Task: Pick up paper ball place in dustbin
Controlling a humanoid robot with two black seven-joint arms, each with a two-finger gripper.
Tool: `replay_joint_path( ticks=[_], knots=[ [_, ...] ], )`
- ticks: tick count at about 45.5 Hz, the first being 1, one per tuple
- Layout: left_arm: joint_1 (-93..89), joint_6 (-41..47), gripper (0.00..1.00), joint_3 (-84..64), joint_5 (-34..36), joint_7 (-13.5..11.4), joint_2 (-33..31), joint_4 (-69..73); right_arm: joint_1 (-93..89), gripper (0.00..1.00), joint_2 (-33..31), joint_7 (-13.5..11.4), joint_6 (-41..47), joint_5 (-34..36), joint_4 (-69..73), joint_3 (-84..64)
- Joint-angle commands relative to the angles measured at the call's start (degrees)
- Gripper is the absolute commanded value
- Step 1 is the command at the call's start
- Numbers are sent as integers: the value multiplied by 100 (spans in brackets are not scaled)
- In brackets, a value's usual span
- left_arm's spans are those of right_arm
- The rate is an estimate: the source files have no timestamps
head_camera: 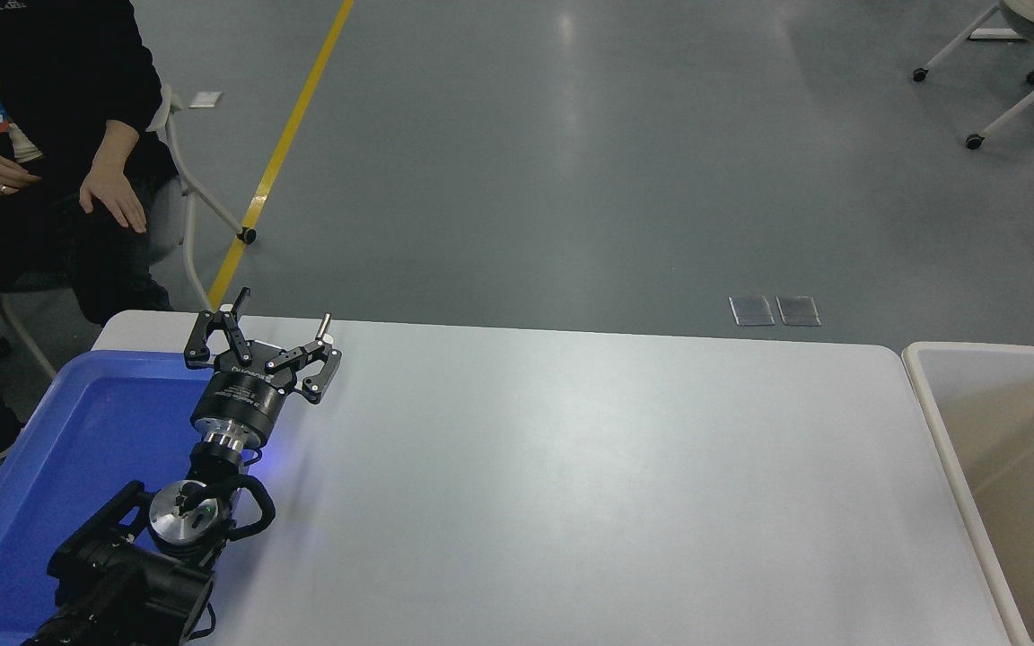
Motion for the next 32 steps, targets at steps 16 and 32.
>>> replay_joint_path(
  ticks=[16, 32],
  knots=[
    [0, 5, 99, -3, 1, 1, -1, 2, 726, 100, -335, 46, 80, 18, 3141, 2622],
    [0, 5, 99, -3, 1, 1, -1, 2, 41, 100, 403, 55, 1477, 668, 3556, 3880]
  ],
)
